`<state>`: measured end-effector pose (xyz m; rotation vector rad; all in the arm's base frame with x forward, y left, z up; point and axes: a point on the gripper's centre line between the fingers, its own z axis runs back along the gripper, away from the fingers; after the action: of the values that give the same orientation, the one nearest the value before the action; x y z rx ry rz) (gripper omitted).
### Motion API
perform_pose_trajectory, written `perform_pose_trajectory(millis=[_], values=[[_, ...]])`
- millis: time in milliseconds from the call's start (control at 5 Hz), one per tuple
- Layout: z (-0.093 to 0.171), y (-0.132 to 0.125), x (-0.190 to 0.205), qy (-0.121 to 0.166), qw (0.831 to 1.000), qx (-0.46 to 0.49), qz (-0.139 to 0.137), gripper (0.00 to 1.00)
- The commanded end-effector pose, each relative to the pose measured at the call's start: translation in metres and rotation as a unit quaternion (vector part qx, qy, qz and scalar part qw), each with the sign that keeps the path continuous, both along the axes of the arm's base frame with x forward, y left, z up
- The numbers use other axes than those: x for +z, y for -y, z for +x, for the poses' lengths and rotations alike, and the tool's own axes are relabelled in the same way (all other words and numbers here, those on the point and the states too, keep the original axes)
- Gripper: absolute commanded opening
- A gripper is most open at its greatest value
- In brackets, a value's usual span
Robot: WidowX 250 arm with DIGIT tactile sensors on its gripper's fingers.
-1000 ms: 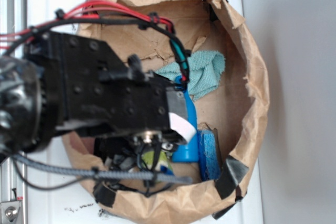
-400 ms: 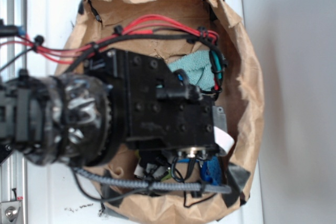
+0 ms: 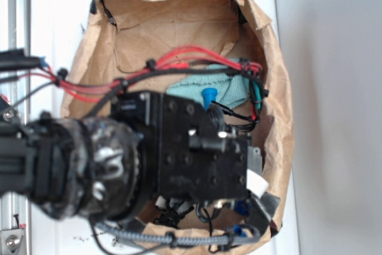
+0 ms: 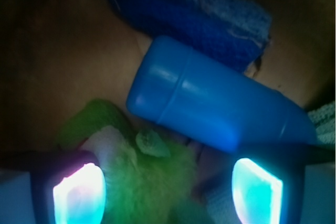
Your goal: Grab the green animal.
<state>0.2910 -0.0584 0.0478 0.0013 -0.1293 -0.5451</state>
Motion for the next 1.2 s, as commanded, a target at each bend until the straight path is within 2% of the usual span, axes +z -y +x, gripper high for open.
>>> perform_pose_trajectory(millis=[0, 200, 400, 800, 1000], values=[[-0.023, 0.012, -0.009, -0.01, 0.999, -0.045, 0.013, 1.0], [-0.024, 0.013, -0.015, -0.012, 0.999, -0.039, 0.024, 0.24], [-0.018, 0.01, -0.018, -0.016, 0.999, -0.028, 0.024, 0.0], [-0.006, 0.004, -0.008, -0.012, 1.0, -0.007, 0.013, 0.0], [0.001, -0.02, 0.014, -0.016, 0.999, 0.042, 0.009, 0.0]])
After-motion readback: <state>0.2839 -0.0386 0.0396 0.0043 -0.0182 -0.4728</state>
